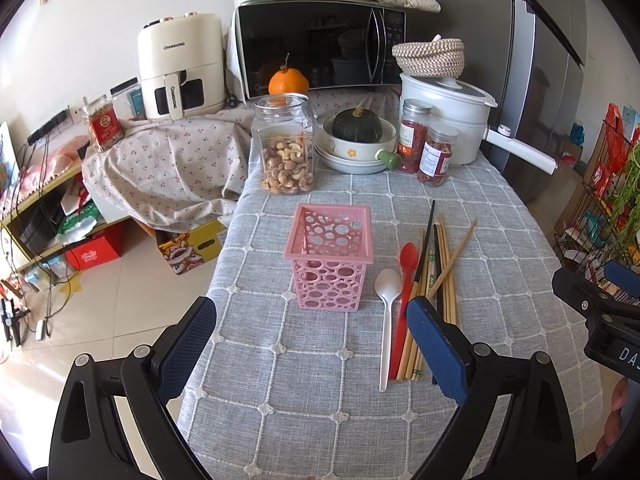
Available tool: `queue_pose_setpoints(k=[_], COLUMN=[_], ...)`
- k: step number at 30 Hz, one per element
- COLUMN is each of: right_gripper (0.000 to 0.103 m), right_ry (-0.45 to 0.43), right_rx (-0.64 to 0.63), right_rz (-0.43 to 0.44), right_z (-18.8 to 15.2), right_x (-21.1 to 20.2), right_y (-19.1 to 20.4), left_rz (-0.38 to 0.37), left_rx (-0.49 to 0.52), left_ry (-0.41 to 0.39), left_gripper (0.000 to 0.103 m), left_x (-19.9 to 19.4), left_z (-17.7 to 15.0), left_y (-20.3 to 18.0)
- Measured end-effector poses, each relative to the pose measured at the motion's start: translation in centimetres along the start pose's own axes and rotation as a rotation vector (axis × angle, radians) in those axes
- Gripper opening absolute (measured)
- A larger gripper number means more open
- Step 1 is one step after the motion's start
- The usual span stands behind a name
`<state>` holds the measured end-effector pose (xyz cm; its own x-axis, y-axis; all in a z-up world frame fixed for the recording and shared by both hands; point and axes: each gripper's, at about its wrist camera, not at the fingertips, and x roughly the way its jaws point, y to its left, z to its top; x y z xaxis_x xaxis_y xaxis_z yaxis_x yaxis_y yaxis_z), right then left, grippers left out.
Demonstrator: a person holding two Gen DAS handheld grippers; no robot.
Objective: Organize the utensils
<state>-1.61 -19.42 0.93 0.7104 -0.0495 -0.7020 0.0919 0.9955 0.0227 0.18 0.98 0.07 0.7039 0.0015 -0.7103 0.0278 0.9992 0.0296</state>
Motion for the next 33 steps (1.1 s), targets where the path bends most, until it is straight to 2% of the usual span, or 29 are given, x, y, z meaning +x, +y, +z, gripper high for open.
queue_pose_setpoints(k=[8,15,17,19,22,29,31,33], right_gripper=[0.103,0.103,0.103,0.103,0.103,0.103,0.103,0.103], right_ry=[-0.008,-0.048,-0.062,-0.081,-0.106,0.016,0.072,0.112], right_rx=[0.003,0.029,0.028,0.010,-0.004,0.052,0.070,0.086], right_rz=[-0.001,-0.001,-0.005,0.001,0.015,0.024,0.024,0.031], right_z=[0.2,0.9,1.2,1.5,2.0,3.8,3.9,3.9], right_x=[-0.1,-0.7,-0.8,-0.8,-0.5,2.6,4.2,5.8], right_y=[-0.1,-1.0,-1.3,-1.6,-2.3,-5.1,-6.0,-7.0], left_rz=[-0.001,-0.017,-0.013,-0.013,-0.018,-0.117,-0.166,-0.199], left_rx=[-0.001,-0.032,-0.045,-0.013,0.086,0.191,0.202,0.207], left_ry=[0.003,0.018,-0.002,-0.031,-0.023,0.080,0.138,0.210], left_gripper=[0.098,0.098,0.098,0.098,0.098,0.097,0.097,0.091], left_x=[-0.1,0.4,0.5,0.6,0.9,3.0,4.6,6.9], left_z=[-0.1,0.1,0.1,0.3,1.3,5.9,7.6,9.2], left_y=[0.0,0.4,0.5,0.2,-0.9,-4.7,-6.5,-8.5])
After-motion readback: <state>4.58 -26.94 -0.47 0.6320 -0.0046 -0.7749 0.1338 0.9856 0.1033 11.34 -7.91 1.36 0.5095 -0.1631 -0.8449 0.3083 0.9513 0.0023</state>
